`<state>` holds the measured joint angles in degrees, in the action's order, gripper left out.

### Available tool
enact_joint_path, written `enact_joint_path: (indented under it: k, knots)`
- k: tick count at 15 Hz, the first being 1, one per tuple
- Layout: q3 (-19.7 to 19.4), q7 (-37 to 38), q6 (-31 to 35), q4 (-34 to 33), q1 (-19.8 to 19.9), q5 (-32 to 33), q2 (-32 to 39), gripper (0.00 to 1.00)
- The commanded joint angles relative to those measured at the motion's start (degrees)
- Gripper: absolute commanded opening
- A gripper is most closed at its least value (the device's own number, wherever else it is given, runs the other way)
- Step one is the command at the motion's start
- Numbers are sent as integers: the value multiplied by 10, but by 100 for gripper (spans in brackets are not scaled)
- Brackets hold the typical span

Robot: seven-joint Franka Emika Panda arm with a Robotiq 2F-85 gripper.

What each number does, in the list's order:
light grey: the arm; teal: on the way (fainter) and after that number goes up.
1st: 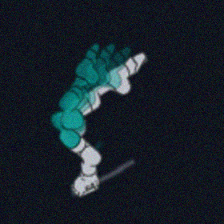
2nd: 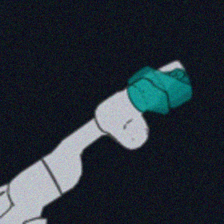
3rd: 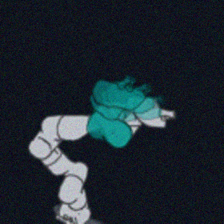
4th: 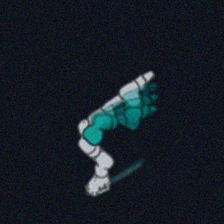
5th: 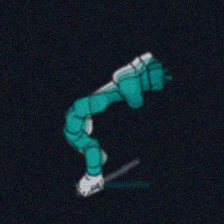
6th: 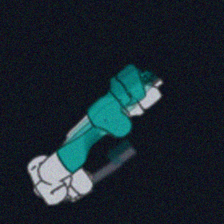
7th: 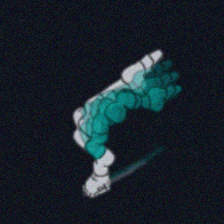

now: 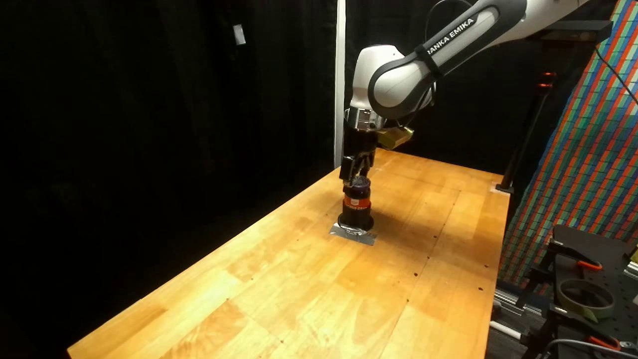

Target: Put the rubber band on the jar.

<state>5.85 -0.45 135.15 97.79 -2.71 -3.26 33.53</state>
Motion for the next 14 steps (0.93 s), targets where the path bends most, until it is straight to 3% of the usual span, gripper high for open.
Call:
enact_joint_path:
  k: [1, 7, 14]
  knots:
    - [8, -30, 43, -1, 10, -25, 6, 100]
    - [7, -31, 82, 2, 8, -17, 21, 100]
    - [2, -24, -50, 25, 3, -11, -17, 100]
